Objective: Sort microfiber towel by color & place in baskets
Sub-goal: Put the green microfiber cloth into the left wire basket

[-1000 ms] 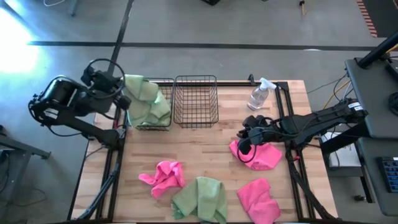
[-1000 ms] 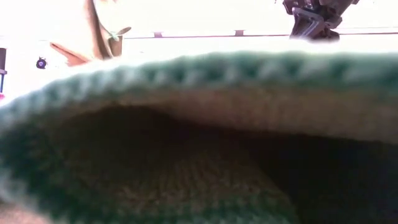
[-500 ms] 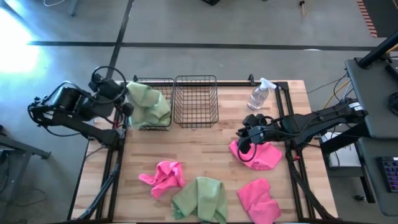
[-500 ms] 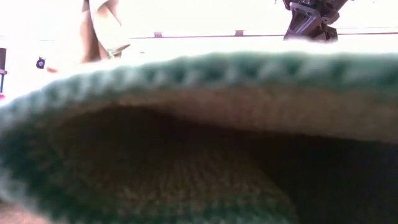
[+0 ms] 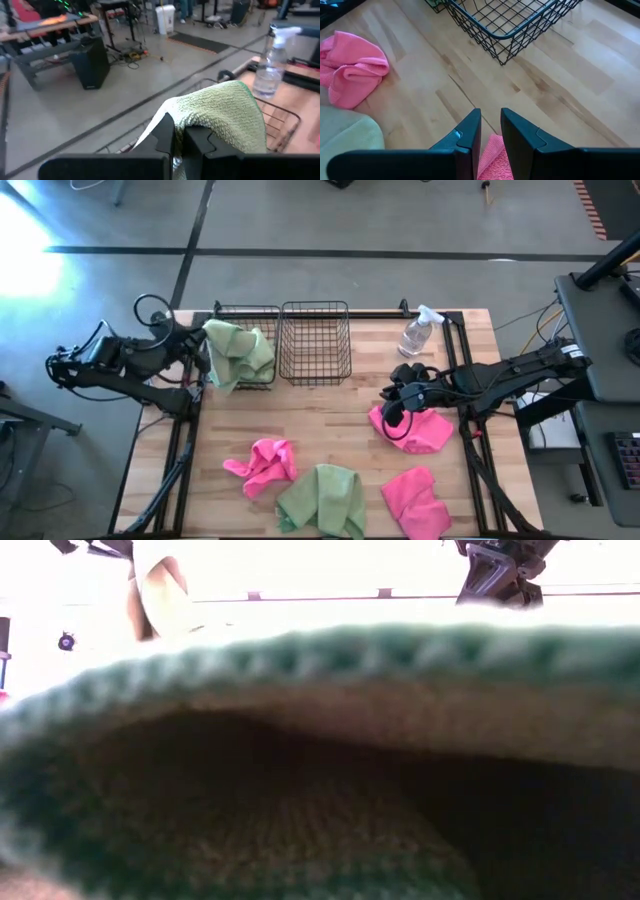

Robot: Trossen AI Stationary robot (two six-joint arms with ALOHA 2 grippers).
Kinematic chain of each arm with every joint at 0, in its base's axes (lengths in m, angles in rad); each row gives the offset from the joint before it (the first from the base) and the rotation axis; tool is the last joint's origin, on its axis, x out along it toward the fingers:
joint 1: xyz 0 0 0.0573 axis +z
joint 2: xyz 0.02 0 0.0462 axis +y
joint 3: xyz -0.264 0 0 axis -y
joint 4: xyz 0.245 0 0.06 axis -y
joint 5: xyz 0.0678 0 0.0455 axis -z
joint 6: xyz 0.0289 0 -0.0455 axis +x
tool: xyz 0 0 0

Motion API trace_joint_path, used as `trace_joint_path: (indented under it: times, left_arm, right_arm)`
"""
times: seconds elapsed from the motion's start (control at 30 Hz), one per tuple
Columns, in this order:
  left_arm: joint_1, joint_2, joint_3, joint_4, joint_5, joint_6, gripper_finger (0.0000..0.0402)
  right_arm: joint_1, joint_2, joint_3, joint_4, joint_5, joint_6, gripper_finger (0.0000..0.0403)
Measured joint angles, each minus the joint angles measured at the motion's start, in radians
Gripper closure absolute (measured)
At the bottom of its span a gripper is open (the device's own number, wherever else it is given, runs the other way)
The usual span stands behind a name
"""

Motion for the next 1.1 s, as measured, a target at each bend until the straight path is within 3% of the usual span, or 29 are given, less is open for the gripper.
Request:
trace_joint_path:
  times: [0.3,0.63,1.1]
  left_arm:
    - [0.007,-0.070,-0.024,0.132,-0.083,0.171,0.0400]
    - [0.008,-0.018,-0.024,0.144,-0.229,0.290,0.0400]
    - [0.007,0.055,-0.054,0.144,-0.245,0.302,0.0377]
  right_arm:
    - [0.000,0.000,0.000,0.010,0.000,0.003,0.0335]
    - [0.000,0.000,0.000,0.026,-0.001,0.003,0.0335]
    - [0.000,0.000,0.000,0.027,-0.001,0.004,0.0335]
